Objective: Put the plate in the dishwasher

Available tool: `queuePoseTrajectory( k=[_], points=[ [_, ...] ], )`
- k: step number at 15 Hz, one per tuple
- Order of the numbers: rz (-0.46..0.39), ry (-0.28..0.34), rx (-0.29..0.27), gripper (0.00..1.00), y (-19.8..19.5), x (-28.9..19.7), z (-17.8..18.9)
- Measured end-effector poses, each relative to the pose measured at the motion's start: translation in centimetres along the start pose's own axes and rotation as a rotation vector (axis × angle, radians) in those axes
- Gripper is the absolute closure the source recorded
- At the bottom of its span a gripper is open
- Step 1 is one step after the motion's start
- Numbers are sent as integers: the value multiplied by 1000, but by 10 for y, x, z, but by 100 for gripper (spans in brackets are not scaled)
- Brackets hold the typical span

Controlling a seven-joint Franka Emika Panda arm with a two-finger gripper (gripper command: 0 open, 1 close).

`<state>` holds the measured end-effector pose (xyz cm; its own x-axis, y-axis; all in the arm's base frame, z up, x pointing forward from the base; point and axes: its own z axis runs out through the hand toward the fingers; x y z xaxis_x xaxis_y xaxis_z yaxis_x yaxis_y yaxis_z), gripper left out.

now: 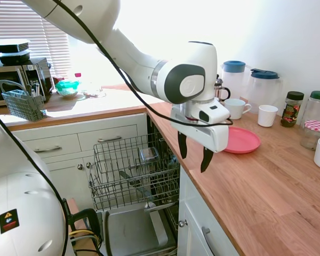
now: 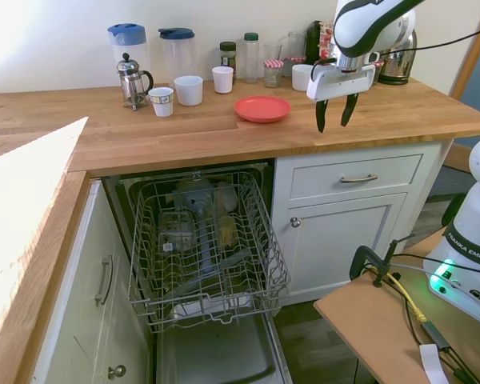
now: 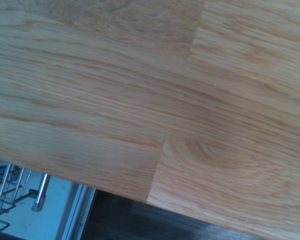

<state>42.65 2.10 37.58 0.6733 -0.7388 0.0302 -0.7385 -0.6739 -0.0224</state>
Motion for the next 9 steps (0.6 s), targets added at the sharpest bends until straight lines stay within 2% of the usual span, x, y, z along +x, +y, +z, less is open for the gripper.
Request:
queuePoseTrajectory(
  k=[2,9],
  points=[
    [0,4,4,0,-1,1,0],
    [45,0,78,0,-27,23,-18]
  ],
)
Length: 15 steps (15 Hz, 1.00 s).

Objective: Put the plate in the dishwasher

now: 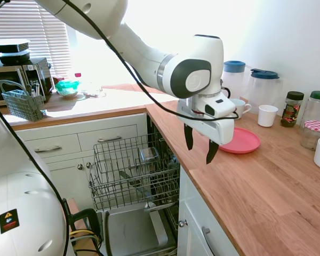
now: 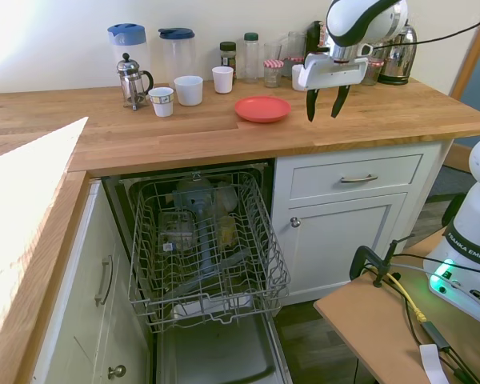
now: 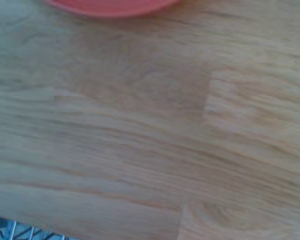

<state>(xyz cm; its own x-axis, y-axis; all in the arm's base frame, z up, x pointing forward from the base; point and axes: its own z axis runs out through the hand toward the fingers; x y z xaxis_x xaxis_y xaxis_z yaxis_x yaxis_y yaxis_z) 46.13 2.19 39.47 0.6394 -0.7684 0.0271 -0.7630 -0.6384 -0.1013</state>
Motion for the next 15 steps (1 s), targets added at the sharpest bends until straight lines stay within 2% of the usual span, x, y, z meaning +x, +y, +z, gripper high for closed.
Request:
queuePoseTrajectory(
  k=[3,5,9,13,15],
  points=[
    [41,-17,21,0,-14,19,1],
    [101,-34,43,0,-10,39,5],
    [209,-17,181,0,-27,76,26],
    [241,-89,287,0,-45,102,25],
    [239,-131,317,0,-51,114,24]
  ],
)
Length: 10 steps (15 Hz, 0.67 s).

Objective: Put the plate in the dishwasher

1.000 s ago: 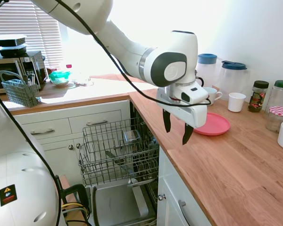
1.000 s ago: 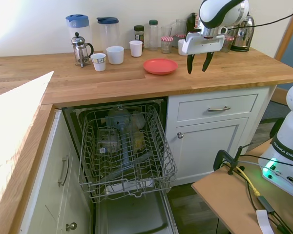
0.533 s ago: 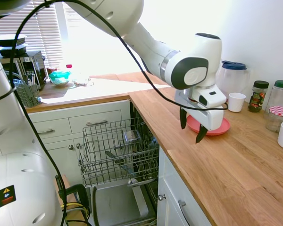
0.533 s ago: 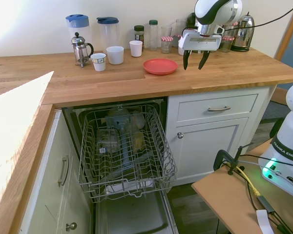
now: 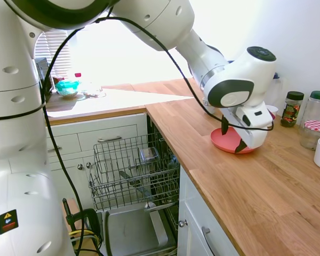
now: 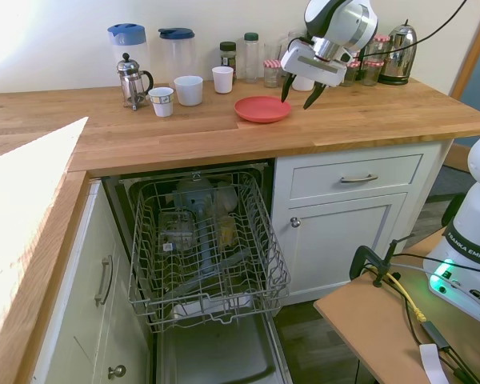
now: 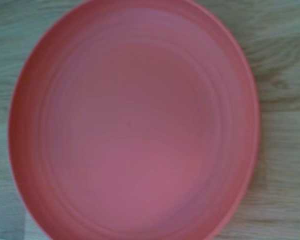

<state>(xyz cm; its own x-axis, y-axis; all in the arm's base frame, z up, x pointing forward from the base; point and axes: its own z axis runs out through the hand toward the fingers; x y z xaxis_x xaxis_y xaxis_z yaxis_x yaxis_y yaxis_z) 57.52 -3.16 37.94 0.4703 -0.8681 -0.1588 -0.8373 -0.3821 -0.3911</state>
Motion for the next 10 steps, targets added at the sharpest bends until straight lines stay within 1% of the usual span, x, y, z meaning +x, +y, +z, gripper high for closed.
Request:
queuePoseTrajectory(
  k=[1,4,5,8,10],
  points=[
    [4,-13,-4,0,-3,5,5],
    [11,-24,-22,0,-13,19,30],
    [12,-26,-24,100,-16,21,34],
    [31,-27,-26,100,-20,23,34],
    [56,-15,-45,100,-19,25,36]
  ],
)
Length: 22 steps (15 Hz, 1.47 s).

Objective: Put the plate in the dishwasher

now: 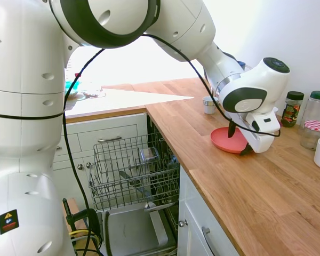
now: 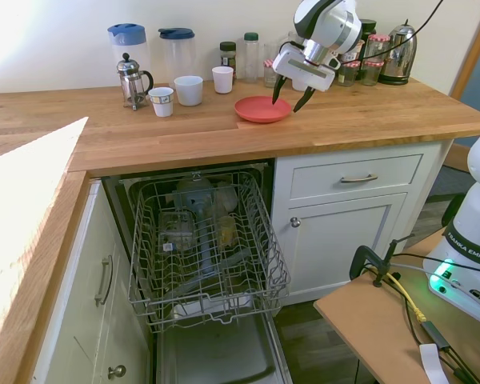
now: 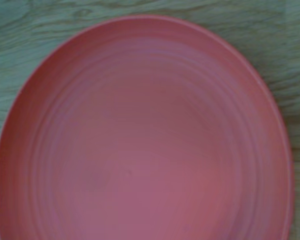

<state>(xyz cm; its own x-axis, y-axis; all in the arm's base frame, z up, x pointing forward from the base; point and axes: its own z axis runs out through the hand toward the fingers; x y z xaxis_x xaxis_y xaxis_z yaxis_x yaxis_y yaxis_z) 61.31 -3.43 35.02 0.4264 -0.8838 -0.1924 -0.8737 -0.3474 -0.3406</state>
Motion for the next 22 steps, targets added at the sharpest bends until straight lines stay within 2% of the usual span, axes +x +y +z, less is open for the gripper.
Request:
queuePoseTrajectory(
  k=[11,22],
  points=[
    [28,14,-44,100,0,7,20],
    [20,18,-40,100,-6,8,20]
  ],
)
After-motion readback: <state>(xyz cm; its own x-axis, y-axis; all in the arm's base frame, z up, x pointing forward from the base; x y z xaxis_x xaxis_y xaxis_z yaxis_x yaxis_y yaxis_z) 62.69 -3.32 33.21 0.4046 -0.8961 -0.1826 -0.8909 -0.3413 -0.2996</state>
